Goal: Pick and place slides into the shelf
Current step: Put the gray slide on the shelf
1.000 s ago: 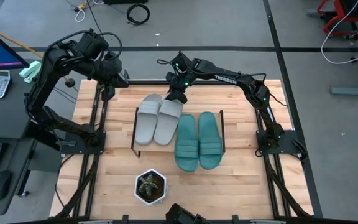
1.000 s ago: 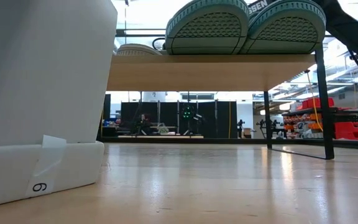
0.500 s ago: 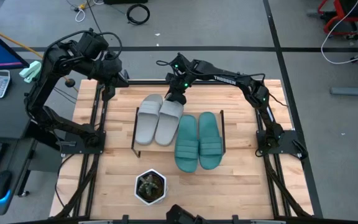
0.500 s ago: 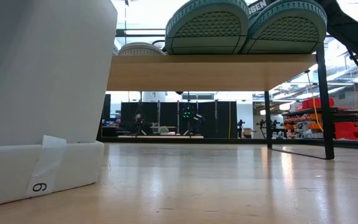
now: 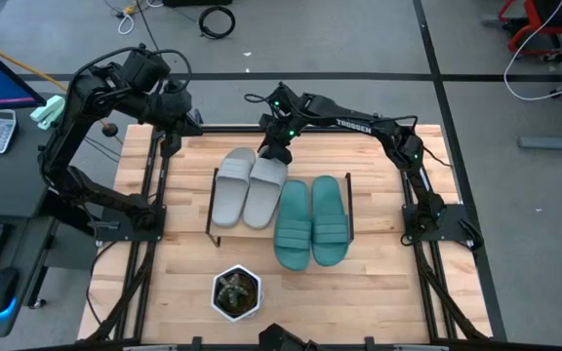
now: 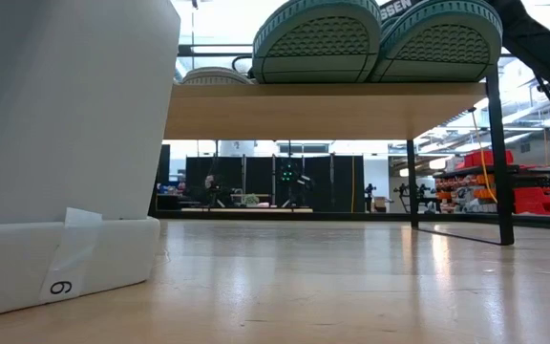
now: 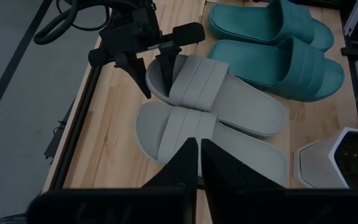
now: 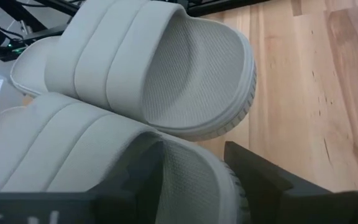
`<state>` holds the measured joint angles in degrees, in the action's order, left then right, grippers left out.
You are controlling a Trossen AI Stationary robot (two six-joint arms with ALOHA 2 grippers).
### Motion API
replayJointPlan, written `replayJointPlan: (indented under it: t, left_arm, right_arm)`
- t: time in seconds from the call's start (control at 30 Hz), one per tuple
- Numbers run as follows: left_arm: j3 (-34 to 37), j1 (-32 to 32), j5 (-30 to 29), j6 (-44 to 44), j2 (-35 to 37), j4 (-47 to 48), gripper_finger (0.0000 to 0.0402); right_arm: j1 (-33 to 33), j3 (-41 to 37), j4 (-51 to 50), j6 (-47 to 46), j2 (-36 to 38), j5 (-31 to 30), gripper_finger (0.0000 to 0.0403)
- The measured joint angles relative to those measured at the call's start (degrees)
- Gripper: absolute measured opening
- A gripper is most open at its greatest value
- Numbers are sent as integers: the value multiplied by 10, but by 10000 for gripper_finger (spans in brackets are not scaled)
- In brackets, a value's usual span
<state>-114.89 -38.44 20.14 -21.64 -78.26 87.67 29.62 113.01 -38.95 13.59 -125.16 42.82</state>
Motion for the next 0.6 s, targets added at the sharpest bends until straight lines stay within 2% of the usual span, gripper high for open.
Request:
replayJointPlan:
  t: [0.3, 0.6]
  left_arm:
    - [0, 0, 0, 2, -1, -1, 8]
    - [0, 0, 0, 5, -1, -1, 30]
  right_arm:
    - [-2, 0, 7, 1, 0, -9, 197]
    - [-3, 0, 28, 2, 1, -34, 227]
